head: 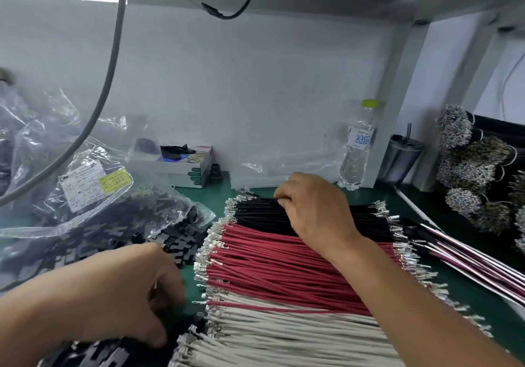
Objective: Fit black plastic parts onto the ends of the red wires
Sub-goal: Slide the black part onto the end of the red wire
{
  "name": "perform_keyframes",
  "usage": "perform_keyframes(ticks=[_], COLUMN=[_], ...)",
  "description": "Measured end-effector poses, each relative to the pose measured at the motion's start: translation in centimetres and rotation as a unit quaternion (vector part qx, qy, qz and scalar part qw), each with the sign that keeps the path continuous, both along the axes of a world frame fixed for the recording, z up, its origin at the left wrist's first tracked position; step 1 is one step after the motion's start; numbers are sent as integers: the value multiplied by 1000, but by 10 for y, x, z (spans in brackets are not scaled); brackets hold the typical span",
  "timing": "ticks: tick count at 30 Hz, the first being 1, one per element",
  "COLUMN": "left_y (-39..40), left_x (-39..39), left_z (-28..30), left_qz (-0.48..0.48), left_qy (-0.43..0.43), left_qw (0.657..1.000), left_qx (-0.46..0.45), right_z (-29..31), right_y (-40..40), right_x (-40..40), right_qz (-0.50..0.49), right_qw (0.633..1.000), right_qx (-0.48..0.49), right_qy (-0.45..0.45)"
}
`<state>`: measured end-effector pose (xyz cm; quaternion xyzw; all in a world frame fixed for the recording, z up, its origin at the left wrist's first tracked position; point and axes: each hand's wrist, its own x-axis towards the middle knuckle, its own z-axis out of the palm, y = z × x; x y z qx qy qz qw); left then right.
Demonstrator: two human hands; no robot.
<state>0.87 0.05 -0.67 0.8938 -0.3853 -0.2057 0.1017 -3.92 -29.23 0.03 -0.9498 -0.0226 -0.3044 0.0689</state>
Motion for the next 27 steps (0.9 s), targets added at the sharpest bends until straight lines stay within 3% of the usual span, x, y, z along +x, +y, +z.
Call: perform_keyframes(ticks=[4, 10, 14, 18, 24, 27], left_y=[1, 34, 45, 37, 6, -10], left_x=[1, -17, -35, -39, -21, -2], left_z=[5, -5, -59, -69, -60, -45], left_qz=[85, 99, 43, 84, 176, 221], left_qy=[-7, -204, -336, -353, -294, -295], left_qw=[995, 974, 933, 920, 916, 887], left_qx=[47, -5, -123, -147, -208, -279], right_z=[0, -20, -26, -26, -17, -14], right_y=[-10, -10, -13, -13, -6, -4], right_x=[4, 5, 5, 5, 13, 17], right_qz=[23, -2, -13, -9, 0, -11], right_qw=[993, 994, 993, 993, 986, 982], right_qx=[25, 16, 49, 53, 88, 93], right_qy=[111, 104, 105, 107, 143, 167])
